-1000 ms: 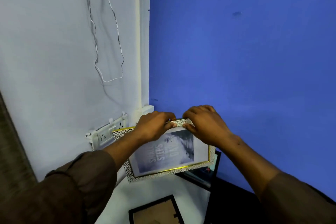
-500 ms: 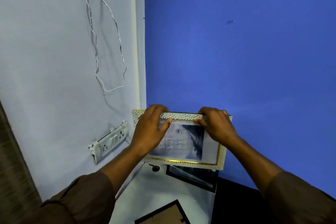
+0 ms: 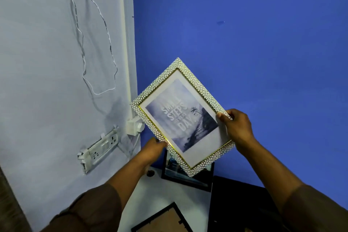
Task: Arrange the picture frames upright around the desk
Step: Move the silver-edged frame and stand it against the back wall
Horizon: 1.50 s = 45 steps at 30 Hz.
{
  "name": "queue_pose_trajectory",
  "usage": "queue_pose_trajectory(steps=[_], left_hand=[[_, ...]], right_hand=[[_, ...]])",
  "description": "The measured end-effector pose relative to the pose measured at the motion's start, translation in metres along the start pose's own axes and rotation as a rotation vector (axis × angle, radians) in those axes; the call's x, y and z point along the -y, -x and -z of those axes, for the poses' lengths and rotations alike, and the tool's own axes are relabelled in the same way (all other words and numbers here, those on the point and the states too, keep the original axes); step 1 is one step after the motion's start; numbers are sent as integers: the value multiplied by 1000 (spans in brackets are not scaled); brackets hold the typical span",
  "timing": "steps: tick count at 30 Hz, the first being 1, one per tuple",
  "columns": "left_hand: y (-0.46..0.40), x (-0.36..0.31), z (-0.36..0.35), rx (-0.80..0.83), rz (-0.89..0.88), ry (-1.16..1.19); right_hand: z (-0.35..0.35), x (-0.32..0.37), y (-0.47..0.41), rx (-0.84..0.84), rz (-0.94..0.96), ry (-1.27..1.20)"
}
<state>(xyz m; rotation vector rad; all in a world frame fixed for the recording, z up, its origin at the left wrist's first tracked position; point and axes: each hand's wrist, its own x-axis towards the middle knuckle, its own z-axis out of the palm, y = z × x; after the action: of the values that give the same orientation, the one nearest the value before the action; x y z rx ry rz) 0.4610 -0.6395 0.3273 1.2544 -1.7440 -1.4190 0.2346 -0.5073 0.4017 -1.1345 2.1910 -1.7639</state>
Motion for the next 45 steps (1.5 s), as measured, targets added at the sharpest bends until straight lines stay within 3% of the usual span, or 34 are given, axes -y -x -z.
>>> queue_pose_trajectory(steps=[4,8,17,24,31,32,35,45], left_hand=[[4,-16,-5,-26,-121,235],[3,-23,-4,-20,-176,288],[4,-20,-24,-12,-314,-41],[12,-27,-77,94,-391,-207],[29,-47,-174,331,-345,-202],[37,-51,-212,379,-335,-210],[41,-56,-239,402,-310,-234],[90,-69,-440,497,-291,-334]], right_hand=[[6,-13,11,26,-80,-102],[17,-19,20,66,-49,-82],[56,-38,25,90,23,240],[109,-75,32,30,-70,262],[202,-120,41,-77,-176,281],[236,-135,49,-108,-218,287],[262,-149,52,-120,-216,308],[437,-244,57,-159,-309,404]])
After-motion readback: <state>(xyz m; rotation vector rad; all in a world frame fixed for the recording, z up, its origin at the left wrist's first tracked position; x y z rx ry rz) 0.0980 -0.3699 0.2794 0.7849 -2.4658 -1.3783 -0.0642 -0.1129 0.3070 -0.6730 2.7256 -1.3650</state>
